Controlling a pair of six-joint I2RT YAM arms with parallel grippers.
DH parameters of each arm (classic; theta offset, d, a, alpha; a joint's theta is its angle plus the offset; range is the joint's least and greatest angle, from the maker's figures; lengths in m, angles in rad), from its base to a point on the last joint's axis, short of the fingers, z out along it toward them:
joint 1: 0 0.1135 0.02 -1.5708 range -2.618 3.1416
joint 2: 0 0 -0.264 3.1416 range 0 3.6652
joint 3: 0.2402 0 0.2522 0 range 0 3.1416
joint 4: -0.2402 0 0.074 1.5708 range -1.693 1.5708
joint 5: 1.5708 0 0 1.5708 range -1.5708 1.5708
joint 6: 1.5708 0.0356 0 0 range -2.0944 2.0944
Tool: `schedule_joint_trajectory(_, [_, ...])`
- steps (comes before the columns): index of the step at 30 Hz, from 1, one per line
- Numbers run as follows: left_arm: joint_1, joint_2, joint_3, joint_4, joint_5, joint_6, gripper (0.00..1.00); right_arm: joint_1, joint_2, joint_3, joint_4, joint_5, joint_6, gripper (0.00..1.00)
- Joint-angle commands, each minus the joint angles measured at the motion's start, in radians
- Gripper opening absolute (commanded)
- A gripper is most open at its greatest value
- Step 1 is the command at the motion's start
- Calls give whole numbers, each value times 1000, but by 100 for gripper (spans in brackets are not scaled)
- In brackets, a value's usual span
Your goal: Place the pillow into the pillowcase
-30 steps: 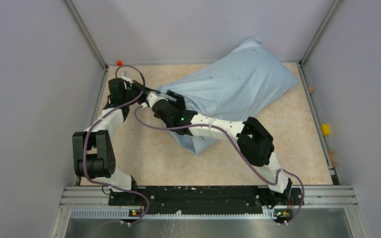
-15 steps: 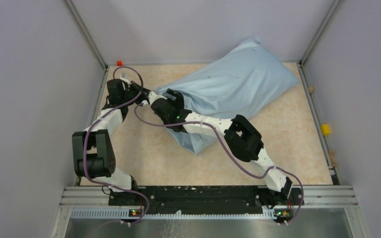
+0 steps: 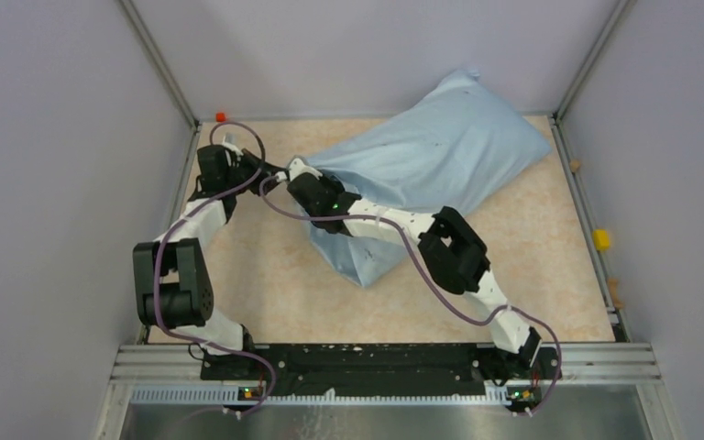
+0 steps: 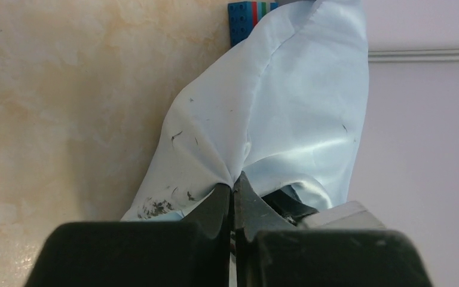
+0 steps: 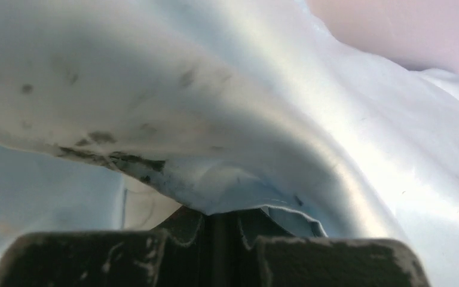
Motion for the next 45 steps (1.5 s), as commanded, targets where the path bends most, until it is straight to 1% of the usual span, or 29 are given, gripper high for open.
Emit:
schedule_joint_trajectory(1, [-6,16,64,7,32,64,0,-38,-140,97,-249,-181,249,0])
schedule_joint_trajectory(4, [-15,11,75,-44,-2,111,0,-56,-201,148,-341,-328,400,0])
schedule_joint_trajectory(7, [-28,-15,42,-63,-30,136,7,-73,-244,172,-389,-419,489,0])
schedule_joint_trajectory(9, [-43,-46,8,-66,-49,148,16,-81,-249,200,-425,-459,533,0])
schedule_joint_trajectory(12, [-73,-122,-56,-104,-106,186,33,-86,-253,219,-452,-497,580,0])
schedule_joint_trajectory(15, [-88,-241,-139,-120,-177,203,42,-92,-256,222,-456,-525,612,0])
schedule_joint_trajectory(17, [-122,-334,-188,-174,-239,219,43,-93,-255,218,-458,-539,628,0])
schedule_joint_trajectory(20, [-194,-451,-249,-215,-327,233,42,-95,-257,208,-454,-553,650,0])
schedule_joint_trajectory(22, [-270,-493,-279,-241,-399,220,40,-95,-260,209,-452,-558,664,0])
schedule_joint_trajectory(24, [-340,-506,-322,-225,-463,180,39,-93,-264,210,-447,-556,676,0])
schedule_joint_trajectory(26, [-393,-487,-362,-187,-501,130,36,-95,-271,210,-448,-559,689,0])
schedule_joint_trajectory(28, [-437,-435,-366,-148,-527,108,36,-95,-281,204,-445,-571,699,0])
schedule_joint_trajectory(30, [-480,-370,-347,-107,-566,103,36,-94,-296,191,-442,-582,711,0])
schedule_joint_trajectory(35, [-521,-192,-269,-37,-622,85,38,-94,-346,127,-419,-600,741,0])
schedule_joint_trajectory(39, [-562,-57,-179,-44,-726,74,39,-93,-389,69,-390,-609,758,0])
schedule_joint_trajectory(45, [-602,73,-90,-53,-766,79,39,-92,-419,28,-375,-607,767,0])
